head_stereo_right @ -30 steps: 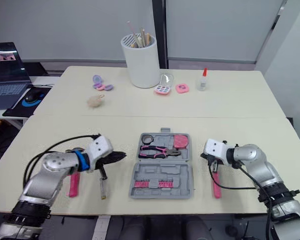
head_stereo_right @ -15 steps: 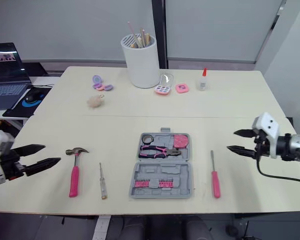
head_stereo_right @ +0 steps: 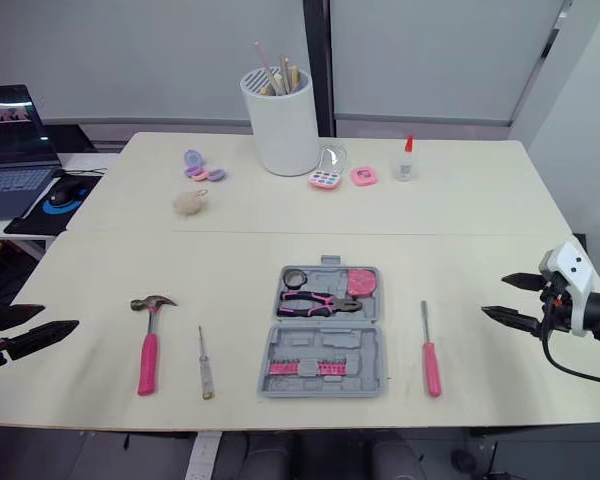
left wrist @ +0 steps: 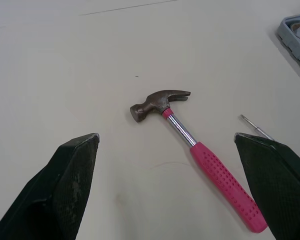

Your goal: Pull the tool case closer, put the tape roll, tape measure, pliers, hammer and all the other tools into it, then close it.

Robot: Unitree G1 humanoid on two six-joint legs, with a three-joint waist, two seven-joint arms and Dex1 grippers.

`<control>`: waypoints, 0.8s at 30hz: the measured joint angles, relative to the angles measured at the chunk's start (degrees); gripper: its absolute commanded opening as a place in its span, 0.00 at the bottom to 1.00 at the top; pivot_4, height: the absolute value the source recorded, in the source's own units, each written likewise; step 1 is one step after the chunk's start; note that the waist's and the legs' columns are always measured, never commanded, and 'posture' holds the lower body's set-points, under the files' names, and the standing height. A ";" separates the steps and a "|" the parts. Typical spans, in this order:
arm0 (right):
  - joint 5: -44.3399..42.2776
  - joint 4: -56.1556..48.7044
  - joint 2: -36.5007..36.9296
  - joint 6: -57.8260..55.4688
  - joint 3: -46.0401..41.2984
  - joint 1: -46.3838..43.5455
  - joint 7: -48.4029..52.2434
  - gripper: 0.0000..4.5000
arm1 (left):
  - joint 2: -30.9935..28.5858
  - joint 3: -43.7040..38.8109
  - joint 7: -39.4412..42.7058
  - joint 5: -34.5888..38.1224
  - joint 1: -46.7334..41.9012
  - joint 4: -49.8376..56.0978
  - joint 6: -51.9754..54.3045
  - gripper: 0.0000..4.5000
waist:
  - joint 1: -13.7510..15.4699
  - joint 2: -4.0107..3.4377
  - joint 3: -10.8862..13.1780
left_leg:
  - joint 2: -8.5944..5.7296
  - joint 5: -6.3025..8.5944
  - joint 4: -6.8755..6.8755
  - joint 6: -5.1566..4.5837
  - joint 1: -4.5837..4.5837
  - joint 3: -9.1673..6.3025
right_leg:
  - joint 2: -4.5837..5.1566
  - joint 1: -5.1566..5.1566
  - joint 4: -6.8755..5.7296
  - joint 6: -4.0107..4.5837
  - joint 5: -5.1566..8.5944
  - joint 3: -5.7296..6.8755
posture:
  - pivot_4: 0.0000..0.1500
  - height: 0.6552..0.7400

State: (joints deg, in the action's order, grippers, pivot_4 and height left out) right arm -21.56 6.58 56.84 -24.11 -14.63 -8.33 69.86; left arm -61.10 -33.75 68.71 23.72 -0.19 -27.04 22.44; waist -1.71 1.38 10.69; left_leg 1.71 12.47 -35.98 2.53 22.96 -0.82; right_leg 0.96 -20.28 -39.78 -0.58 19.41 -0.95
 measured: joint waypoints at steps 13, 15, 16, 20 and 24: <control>0.03 -0.32 0.00 0.03 -0.07 1.63 -0.24 0.99 | 0.01 1.05 -1.17 -0.24 1.20 2.57 0.94 1.00 | -0.05 0.00 0.00 | 0.00 0.00 0.00 0.00 0.00 0.00 | 0.00 0.00 0.00 0.00 0.00 0.00 | 1.00 1.00; 0.08 -0.57 0.00 0.09 -0.07 1.64 -0.29 0.99 | 0.01 1.05 -1.66 -0.20 1.35 3.14 1.04 1.00 | -0.04 0.00 0.00 | 0.00 0.00 0.00 0.00 -0.01 0.00 | 0.00 0.00 -0.01 0.00 0.00 -0.01 | 1.00 1.00; 0.13 -0.79 0.01 0.27 -0.06 1.64 -0.29 0.99 | 0.01 1.04 -1.84 -0.17 1.54 3.85 1.11 1.00 | -0.04 0.00 0.00 | 0.00 0.00 0.00 0.00 -0.01 0.00 | 0.00 0.00 -0.01 0.00 0.00 -0.01 | 1.00 1.00; 0.14 -2.07 -0.03 0.63 0.41 0.86 -1.17 0.99 | 0.59 0.12 -3.14 0.71 3.31 7.49 2.53 1.00 | -0.13 0.00 0.00 | 0.00 0.00 0.00 0.00 0.00 0.01 | 0.00 0.00 -0.01 0.00 0.00 -0.03 | 1.00 1.00; 0.06 -5.63 -2.21 0.68 4.99 -2.25 -1.02 0.99 | 4.94 -3.62 -5.58 2.66 11.05 16.00 5.48 1.00 | -0.81 0.00 0.00 | 0.05 0.01 0.01 0.01 -0.02 0.06 | 0.00 -0.01 -0.01 0.00 0.00 -0.08 | 1.00 1.00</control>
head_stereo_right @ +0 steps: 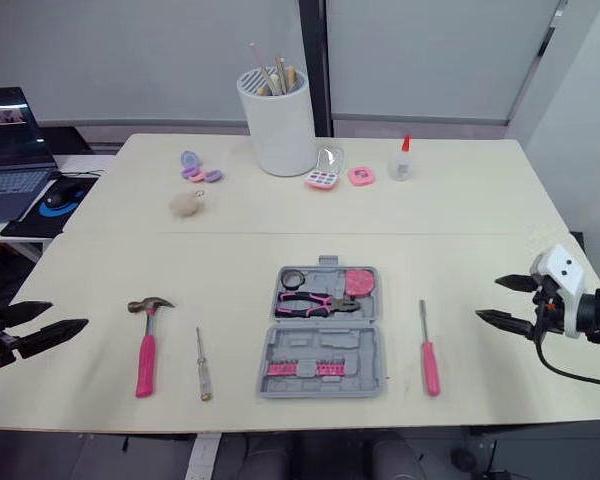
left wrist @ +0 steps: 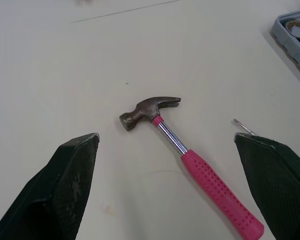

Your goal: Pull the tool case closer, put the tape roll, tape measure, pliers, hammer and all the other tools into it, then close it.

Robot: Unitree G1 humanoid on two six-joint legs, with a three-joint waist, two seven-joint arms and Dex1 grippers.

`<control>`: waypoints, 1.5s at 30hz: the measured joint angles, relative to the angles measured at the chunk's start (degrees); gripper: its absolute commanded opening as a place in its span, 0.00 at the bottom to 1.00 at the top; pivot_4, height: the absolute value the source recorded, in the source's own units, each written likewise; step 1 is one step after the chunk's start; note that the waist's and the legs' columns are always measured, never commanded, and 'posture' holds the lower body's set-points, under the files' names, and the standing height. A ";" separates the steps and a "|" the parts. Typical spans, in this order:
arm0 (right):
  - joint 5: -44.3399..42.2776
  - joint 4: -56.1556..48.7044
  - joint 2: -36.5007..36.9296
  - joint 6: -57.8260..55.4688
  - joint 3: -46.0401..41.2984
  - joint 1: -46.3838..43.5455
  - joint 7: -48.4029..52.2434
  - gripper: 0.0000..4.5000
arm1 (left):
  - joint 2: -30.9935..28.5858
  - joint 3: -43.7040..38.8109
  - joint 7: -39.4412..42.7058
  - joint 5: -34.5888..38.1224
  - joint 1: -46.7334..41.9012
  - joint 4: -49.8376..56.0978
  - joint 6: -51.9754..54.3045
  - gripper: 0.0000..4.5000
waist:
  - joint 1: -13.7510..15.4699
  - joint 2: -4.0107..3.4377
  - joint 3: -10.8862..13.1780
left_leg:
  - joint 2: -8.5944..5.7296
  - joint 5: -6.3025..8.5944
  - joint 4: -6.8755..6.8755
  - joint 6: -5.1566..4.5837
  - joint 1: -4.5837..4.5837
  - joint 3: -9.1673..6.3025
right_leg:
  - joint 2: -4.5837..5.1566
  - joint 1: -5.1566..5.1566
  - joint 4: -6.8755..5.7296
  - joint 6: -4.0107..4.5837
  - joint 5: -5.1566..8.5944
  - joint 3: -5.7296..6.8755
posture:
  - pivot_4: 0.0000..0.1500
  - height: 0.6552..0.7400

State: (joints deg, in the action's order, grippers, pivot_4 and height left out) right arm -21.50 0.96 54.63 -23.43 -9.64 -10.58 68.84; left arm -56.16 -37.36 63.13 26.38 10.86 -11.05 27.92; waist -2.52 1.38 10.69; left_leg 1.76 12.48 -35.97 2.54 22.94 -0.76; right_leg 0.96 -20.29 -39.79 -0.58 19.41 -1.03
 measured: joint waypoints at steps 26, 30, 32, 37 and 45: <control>-4.29 -13.02 -16.94 -3.54 21.48 -24.22 5.78 0.99 | 31.83 1.44 -22.07 10.68 30.33 51.12 11.52 1.00 | 1.24 0.13 -0.04 | -0.10 0.01 -0.10 -0.01 0.05 -0.12 | 0.04 0.18 0.37 -0.03 -0.02 0.07 | 1.00 1.00; -3.88 -13.10 -17.20 -3.13 22.20 -22.11 4.81 0.99 | 37.00 8.72 -30.51 6.72 27.21 52.14 10.36 1.00 | 1.04 0.25 -0.10 | -0.10 0.02 -0.09 -0.01 0.07 -0.15 | 0.01 0.19 0.35 -0.04 -0.04 0.08 | 1.00 1.00; -3.88 -13.31 -17.28 -3.19 22.20 -21.47 3.94 0.99 | 38.16 12.54 -34.99 2.90 26.07 52.18 9.80 1.00 | 1.02 0.24 -0.10 | -0.12 0.02 -0.06 -0.01 0.07 -0.18 | -0.02 0.18 0.34 -0.05 -0.04 0.06 | 1.00 1.00; -3.51 -14.43 -16.67 -3.17 22.08 -19.38 2.00 0.99 | 42.94 20.72 -47.48 -4.81 21.60 50.64 8.97 1.00 | 0.59 0.08 -0.07 | -0.17 0.10 -0.04 -0.15 0.10 0.04 | -0.01 0.20 0.65 -0.29 -0.18 -0.18 | 1.00 1.00; -3.23 -15.95 -16.37 -3.23 21.97 -17.92 -0.33 0.99 | 48.36 25.51 -57.67 -9.86 12.39 44.97 10.86 1.00 | 0.79 0.08 -0.06 | -0.22 0.21 -0.13 -0.32 0.34 -0.01 | -0.02 0.11 0.80 -0.47 -0.29 -0.16 | 1.00 1.00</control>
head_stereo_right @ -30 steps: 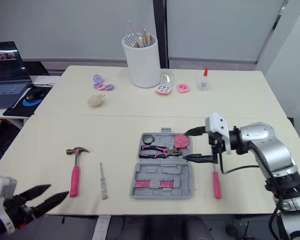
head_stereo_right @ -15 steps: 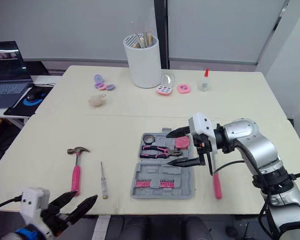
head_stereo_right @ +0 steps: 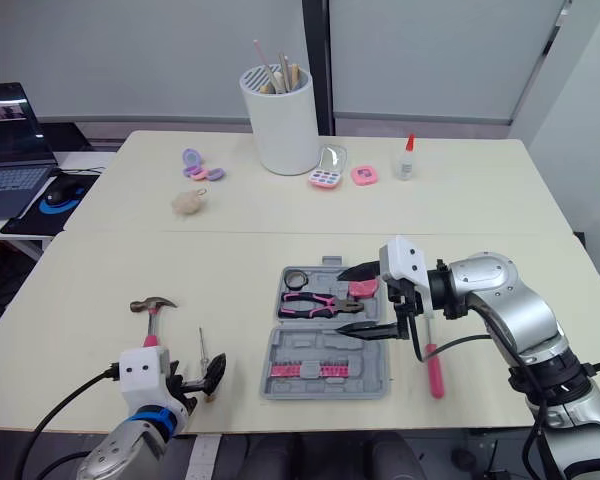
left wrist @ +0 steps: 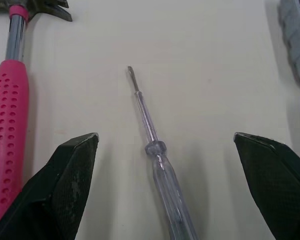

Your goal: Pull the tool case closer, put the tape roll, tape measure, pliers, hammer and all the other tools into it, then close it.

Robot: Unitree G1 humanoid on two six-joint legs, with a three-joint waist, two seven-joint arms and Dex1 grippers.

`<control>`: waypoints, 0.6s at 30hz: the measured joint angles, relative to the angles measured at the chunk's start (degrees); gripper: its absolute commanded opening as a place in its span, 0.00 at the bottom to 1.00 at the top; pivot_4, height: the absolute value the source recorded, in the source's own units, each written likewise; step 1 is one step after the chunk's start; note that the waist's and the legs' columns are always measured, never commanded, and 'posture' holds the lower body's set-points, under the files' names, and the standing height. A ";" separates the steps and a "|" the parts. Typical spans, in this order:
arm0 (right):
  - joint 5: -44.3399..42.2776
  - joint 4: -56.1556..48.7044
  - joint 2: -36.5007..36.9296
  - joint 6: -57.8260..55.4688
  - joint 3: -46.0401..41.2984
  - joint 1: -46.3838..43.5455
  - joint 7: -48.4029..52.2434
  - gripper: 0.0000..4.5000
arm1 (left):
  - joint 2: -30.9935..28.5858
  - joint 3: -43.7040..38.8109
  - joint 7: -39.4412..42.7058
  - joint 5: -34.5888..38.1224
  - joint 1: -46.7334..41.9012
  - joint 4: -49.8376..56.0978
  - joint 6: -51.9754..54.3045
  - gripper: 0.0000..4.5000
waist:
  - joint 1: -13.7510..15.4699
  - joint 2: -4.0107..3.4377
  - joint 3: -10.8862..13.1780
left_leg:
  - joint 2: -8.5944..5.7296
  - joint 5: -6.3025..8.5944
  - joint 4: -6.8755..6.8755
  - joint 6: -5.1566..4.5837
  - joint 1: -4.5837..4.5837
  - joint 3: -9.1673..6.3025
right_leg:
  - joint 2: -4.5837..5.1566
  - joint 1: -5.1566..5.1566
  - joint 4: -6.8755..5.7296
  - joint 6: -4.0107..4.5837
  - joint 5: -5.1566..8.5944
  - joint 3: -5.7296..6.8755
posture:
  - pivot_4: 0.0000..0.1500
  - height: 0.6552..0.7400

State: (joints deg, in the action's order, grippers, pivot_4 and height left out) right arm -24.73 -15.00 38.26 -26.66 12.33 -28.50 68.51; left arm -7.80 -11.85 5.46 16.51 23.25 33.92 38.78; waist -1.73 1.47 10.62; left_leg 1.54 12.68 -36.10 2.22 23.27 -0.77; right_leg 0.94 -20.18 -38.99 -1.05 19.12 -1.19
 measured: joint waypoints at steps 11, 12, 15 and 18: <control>0.20 0.00 0.42 0.00 -0.04 0.44 -1.28 0.99 | 2.63 1.95 -4.13 -1.60 -1.70 -1.90 2.79 1.00 | 0.03 0.00 -0.01 | -0.01 -0.01 -0.05 0.00 -0.01 -0.08 | -0.01 0.06 -0.04 0.01 0.00 0.06 | 1.00 1.00; 0.20 -0.01 0.52 0.00 -0.06 0.48 -1.37 0.99 | 2.63 2.07 -4.33 -1.72 -1.85 -1.96 3.01 1.00 | 0.04 0.00 -0.01 | -0.01 -0.01 -0.05 0.00 -0.01 -0.09 | -0.01 0.07 -0.04 0.01 0.00 0.07 | 1.00 1.00; 0.20 -0.05 0.55 0.00 -0.12 0.84 -1.60 1.00 | 2.63 2.41 -4.90 -2.10 -2.11 -2.15 3.56 0.87 | 0.08 -0.02 -0.02 | -0.01 -0.01 -0.05 0.01 -0.03 -0.11 | -0.01 0.11 -0.04 0.01 0.00 0.10 | 1.00 1.00; 0.20 -0.28 0.80 0.00 -0.20 1.22 -1.73 1.00 | 2.61 2.33 -5.18 -2.44 -2.13 -2.22 3.91 0.66 | 0.09 -0.02 -0.02 | -0.02 -0.01 -0.05 0.01 -0.04 -0.11 | -0.01 0.11 -0.04 0.01 0.00 0.09 | 1.00 1.00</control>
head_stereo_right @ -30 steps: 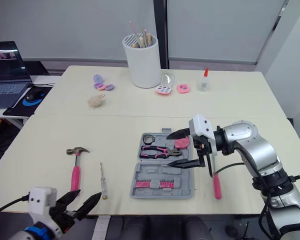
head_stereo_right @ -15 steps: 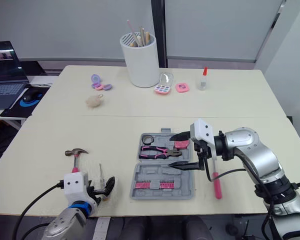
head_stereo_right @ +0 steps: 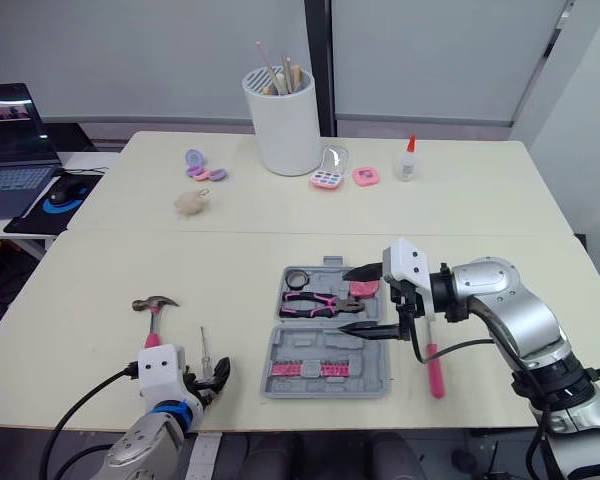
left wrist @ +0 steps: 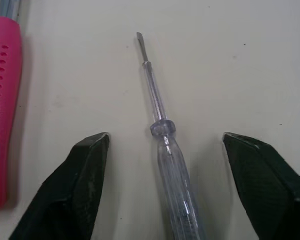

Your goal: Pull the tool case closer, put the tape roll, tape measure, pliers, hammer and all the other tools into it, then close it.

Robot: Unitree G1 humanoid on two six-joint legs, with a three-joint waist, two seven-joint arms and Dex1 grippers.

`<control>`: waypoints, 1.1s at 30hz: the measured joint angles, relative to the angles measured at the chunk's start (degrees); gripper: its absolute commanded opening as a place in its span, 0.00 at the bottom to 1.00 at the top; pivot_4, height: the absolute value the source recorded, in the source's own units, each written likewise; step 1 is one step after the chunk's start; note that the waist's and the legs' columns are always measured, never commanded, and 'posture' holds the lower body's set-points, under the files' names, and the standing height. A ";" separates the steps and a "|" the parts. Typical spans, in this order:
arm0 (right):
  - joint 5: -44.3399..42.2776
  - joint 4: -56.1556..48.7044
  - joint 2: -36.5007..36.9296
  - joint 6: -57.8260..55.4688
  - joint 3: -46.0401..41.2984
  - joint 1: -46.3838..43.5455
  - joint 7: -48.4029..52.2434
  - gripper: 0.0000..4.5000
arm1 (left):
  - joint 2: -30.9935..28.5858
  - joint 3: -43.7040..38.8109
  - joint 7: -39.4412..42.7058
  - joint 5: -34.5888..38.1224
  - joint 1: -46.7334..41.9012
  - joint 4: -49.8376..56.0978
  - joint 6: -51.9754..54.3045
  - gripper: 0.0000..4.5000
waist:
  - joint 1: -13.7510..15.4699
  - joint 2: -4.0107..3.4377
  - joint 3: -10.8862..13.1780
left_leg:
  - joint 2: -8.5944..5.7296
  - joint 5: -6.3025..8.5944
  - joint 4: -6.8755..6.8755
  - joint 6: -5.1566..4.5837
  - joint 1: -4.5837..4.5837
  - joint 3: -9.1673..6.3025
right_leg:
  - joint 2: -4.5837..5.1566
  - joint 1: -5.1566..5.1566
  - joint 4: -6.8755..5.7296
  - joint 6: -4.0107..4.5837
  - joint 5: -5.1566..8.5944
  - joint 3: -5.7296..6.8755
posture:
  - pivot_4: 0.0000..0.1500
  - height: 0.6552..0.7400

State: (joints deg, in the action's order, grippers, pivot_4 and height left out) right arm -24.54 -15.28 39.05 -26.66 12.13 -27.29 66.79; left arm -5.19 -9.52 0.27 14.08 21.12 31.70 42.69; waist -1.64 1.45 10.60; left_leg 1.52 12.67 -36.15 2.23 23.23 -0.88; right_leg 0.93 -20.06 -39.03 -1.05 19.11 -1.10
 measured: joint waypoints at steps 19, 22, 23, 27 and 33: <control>-0.33 -1.90 0.20 -0.71 -0.26 2.24 -1.24 1.00 | -1.51 -1.09 0.43 -0.83 -3.85 -4.37 -0.74 0.05 | 0.71 -0.19 -0.11 | -0.01 -0.03 -0.03 0.01 -0.38 -0.10 | 0.00 0.43 -0.01 0.00 0.00 0.07 | 1.00 1.00; -0.29 -1.92 0.24 -0.71 -0.26 2.37 -1.68 1.00 | -4.10 -0.49 1.79 -1.58 -3.68 -4.35 -1.10 0.05 | 0.72 -0.19 -0.11 | -0.01 -0.03 -0.02 0.02 -0.37 -0.12 | 0.00 0.42 -0.01 0.00 0.00 0.09 | 1.00 1.00; -0.28 -1.95 0.34 -0.71 -0.26 2.56 -1.74 1.00 | -6.16 -0.17 3.09 -1.73 -3.52 -4.35 -1.25 0.05 | 0.72 -0.19 -0.11 | 0.00 -0.03 -0.01 0.02 -0.35 -0.13 | -0.02 0.41 -0.01 0.00 0.01 0.10 | 1.00 1.00; -0.42 -2.10 1.66 -0.85 -0.43 3.37 -1.52 1.00 | -14.24 -0.59 9.70 -1.22 -2.79 -4.34 -1.70 0.05 | 0.67 -0.12 -0.06 | 0.03 -0.03 0.01 0.02 -0.27 -0.10 | -0.03 0.31 0.02 0.02 0.01 0.09 | 1.00 1.00; -0.86 -3.56 4.82 -1.31 -1.94 3.89 -0.80 1.00 | -37.68 -5.97 30.70 4.00 -5.77 -2.48 -3.00 0.05 | 0.84 -0.06 -0.02 | 0.07 -0.03 0.07 0.03 -0.24 -0.10 | 0.01 0.19 0.00 0.14 0.06 0.14 | 1.00 1.00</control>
State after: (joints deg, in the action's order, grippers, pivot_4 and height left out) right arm -25.40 -18.84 43.88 -27.97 10.19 -23.40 65.99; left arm -42.87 -15.49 30.97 18.08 15.35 29.21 39.69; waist -0.80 1.38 10.59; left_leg 1.58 12.64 -36.08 2.26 22.99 -0.98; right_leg 0.94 -19.87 -39.03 -0.91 19.17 -0.96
